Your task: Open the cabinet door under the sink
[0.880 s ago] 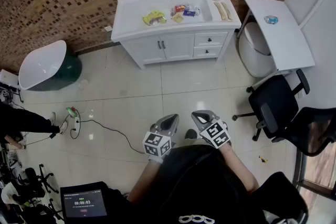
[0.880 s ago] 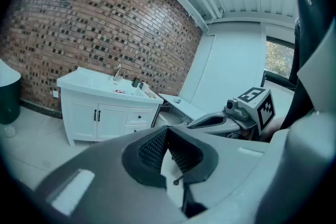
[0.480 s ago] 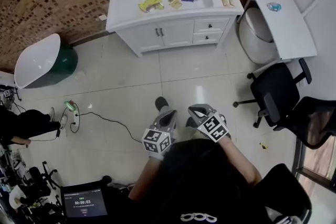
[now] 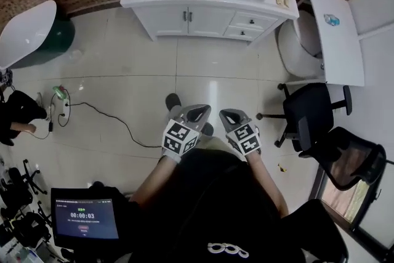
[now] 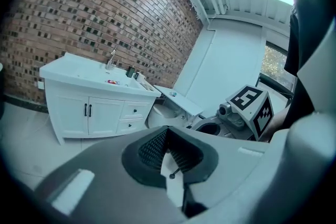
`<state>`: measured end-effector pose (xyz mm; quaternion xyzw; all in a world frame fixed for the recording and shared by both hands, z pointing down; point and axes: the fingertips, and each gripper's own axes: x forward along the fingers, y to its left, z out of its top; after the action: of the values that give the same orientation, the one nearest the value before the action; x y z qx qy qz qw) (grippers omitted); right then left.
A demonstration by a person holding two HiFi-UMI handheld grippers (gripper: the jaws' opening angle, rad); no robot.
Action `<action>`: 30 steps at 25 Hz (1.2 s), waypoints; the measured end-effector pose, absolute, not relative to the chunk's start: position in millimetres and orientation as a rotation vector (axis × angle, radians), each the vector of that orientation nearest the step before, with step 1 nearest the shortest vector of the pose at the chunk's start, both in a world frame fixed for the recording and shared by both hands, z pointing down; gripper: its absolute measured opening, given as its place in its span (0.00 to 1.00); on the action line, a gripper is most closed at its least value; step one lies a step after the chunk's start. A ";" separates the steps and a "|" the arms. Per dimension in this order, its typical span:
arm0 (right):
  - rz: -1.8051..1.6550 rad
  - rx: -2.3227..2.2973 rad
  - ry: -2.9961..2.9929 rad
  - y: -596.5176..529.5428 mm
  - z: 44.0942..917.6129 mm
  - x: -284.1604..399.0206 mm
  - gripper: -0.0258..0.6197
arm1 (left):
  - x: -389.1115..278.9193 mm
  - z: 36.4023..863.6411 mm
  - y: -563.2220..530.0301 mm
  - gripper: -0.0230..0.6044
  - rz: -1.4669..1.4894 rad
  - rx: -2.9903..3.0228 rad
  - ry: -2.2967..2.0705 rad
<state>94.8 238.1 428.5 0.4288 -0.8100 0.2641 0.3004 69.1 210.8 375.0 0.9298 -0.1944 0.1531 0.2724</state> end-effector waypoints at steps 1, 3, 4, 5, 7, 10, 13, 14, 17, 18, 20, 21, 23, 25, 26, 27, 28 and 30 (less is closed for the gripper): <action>0.693 1.139 -2.149 225.7 426.2 92.3 0.03 | 62.2 376.8 197.1 0.06 0.409 2.490 -0.538; 0.680 1.138 -2.142 199.4 420.8 85.8 0.03 | 48.3 378.1 167.8 0.06 0.397 2.470 -0.565; 0.673 1.134 -2.137 185.8 418.1 80.6 0.03 | 41.3 377.0 152.8 0.06 0.392 2.467 -0.574; 0.665 1.127 -2.135 172.0 415.3 74.0 0.03 | 34.3 375.3 138.0 0.06 0.388 2.467 -0.583; 0.641 1.106 -2.142 145.3 408.7 58.5 0.03 | 22.2 371.7 108.8 0.06 0.380 2.474 -0.601; 0.598 1.035 -2.162 117.4 400.5 32.4 0.03 | 8.1 370.2 71.3 0.06 0.353 2.465 -0.634; 0.556 0.931 -2.157 102.7 402.4 6.6 0.03 | -3.8 374.4 46.4 0.06 0.332 2.442 -0.642; 0.545 0.900 -2.152 98.9 404.5 -1.3 0.03 | -7.3 377.1 40.4 0.06 0.331 2.437 -0.636; 0.538 0.829 -2.138 91.5 409.8 -21.9 0.03 | -18.1 387.4 27.2 0.06 0.338 2.416 -0.615; 0.545 0.816 -2.132 89.5 411.4 -27.1 0.03 | -22.1 391.1 23.1 0.06 0.341 2.406 -0.611; 0.561 0.803 -2.122 81.7 414.2 -35.1 0.03 | -30.4 397.3 11.3 0.06 0.340 2.392 -0.608; 0.565 0.801 -2.119 76.3 415.5 -38.0 0.03 | -34.3 399.7 3.7 0.06 0.339 2.390 -0.611; 0.563 0.795 -2.117 67.0 418.4 -41.8 0.03 | -41.3 403.1 -10.9 0.06 0.337 2.396 -0.626; 0.562 0.776 -2.123 64.9 420.8 -44.5 0.03 | -48.2 404.8 -21.3 0.06 0.335 2.399 -0.654; 0.563 0.763 -2.126 65.7 421.3 -45.3 0.03 | -51.7 404.8 -25.8 0.06 0.334 2.396 -0.672; 0.563 0.748 -2.127 66.5 421.3 -45.6 0.03 | -55.4 404.1 -30.6 0.06 0.331 2.391 -0.690; 0.562 0.736 -2.125 66.5 420.8 -45.1 0.03 | -58.9 402.9 -35.8 0.06 0.326 2.385 -0.710; 0.560 0.725 -2.122 63.2 419.6 -41.3 0.03 | -64.1 401.3 -46.2 0.06 0.318 2.371 -0.748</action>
<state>-41.3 63.2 419.6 0.2870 -0.8400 0.2219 0.4035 -64.1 -46.2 401.3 0.8987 -0.2834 0.1204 0.3124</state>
